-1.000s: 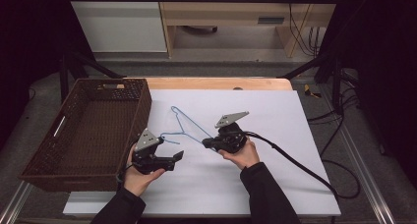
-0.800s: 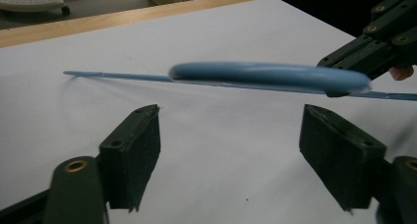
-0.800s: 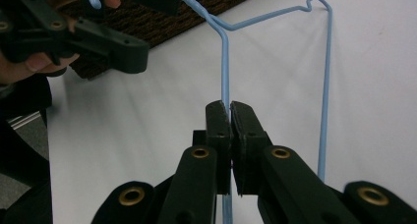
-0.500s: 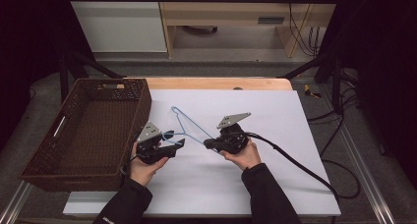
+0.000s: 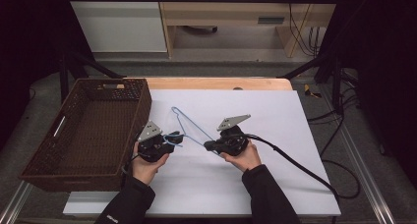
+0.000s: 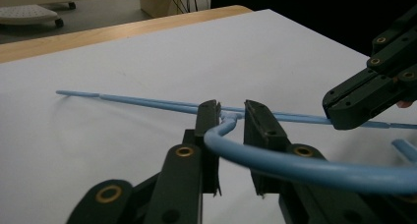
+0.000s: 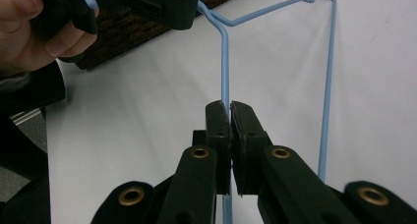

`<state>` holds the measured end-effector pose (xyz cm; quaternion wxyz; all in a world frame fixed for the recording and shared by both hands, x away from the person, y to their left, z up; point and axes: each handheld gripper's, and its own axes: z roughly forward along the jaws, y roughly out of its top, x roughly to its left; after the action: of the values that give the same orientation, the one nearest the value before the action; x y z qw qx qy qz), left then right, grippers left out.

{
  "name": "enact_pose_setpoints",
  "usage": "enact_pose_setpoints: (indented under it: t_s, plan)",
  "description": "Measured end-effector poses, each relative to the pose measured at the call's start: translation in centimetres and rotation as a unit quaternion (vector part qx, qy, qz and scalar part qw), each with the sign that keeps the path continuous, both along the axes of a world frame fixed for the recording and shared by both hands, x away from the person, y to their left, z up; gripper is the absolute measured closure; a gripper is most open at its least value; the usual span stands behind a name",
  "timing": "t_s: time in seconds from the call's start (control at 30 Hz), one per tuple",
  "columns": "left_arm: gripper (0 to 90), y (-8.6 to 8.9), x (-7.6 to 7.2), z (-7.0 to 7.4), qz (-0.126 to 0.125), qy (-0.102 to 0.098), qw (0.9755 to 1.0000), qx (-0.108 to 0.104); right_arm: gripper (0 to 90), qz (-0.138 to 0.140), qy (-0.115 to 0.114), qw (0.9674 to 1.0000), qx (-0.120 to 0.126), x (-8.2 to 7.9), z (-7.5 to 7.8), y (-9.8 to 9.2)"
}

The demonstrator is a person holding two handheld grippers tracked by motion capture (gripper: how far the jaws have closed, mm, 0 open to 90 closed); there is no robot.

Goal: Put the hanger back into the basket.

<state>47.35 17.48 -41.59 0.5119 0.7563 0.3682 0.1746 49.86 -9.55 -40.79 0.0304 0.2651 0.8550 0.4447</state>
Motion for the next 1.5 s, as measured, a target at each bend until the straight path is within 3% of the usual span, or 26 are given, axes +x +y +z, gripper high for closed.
enact_pose_setpoints:
  t_s: [0.4, 0.67, 0.9, 1.07, 1.23, 1.5]
  plan:
    - [84.4, -0.1, -0.1, 0.1, -0.011, 0.007, 0.9999, -0.010, 87.7, 0.000, 0.003, 1.0000, -0.009, -0.2, -0.6, 0.0]
    - [85.2, -0.7, -0.6, 0.3, -0.009, -0.003, 0.9999, 0.011, 87.6, 0.002, 0.003, 0.9998, -0.020, -0.4, -1.3, 0.4]
    - [85.3, -1.2, -0.9, 0.5, -0.008, -0.011, 0.9997, 0.023, 86.5, -0.006, -0.013, 0.9994, -0.032, -0.9, -1.4, 0.5]
    - [85.3, -1.8, -1.2, 0.6, -0.011, -0.016, 0.9993, 0.034, 77.5, -0.012, -0.035, 0.9988, -0.034, -1.4, -0.9, 0.4]
    - [85.3, -2.3, -1.5, 0.7, -0.014, -0.017, 0.9990, 0.038, 64.3, -0.020, -0.042, 0.9982, -0.038, -1.7, -0.9, 0.5]
    - [85.3, -2.5, -1.5, 0.7, -0.012, -0.017, 0.9990, 0.039, 65.4, -0.028, -0.034, 0.9970, -0.063, -1.8, -1.7, 1.4]
